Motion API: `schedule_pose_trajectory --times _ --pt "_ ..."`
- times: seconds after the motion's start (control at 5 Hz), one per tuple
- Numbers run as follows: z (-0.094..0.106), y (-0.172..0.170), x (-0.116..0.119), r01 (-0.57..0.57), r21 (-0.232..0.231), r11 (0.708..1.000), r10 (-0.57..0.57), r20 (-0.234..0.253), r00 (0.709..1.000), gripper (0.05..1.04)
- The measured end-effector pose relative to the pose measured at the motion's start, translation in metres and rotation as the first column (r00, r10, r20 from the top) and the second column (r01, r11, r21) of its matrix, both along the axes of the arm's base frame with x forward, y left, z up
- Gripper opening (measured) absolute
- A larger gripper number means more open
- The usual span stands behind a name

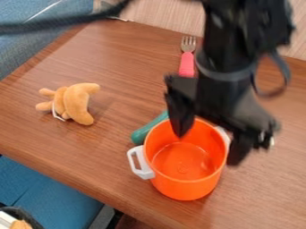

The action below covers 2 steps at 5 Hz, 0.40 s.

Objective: Move the orange pot to the bottom right corner of the table

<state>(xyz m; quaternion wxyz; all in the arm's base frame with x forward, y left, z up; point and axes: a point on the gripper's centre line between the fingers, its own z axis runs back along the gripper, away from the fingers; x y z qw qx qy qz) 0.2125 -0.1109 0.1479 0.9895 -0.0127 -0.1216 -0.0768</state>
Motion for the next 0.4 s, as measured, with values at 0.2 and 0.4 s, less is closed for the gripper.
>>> schedule_pose_trajectory --times 0.2,0.4 --pt "0.0237 0.0163 0.0093 -0.06 -0.07 0.996 0.062 0.021 0.998 1.005" --pt "0.0248 0.0153 0.0087 -0.055 -0.076 0.996 0.057 0.022 0.998 1.004"
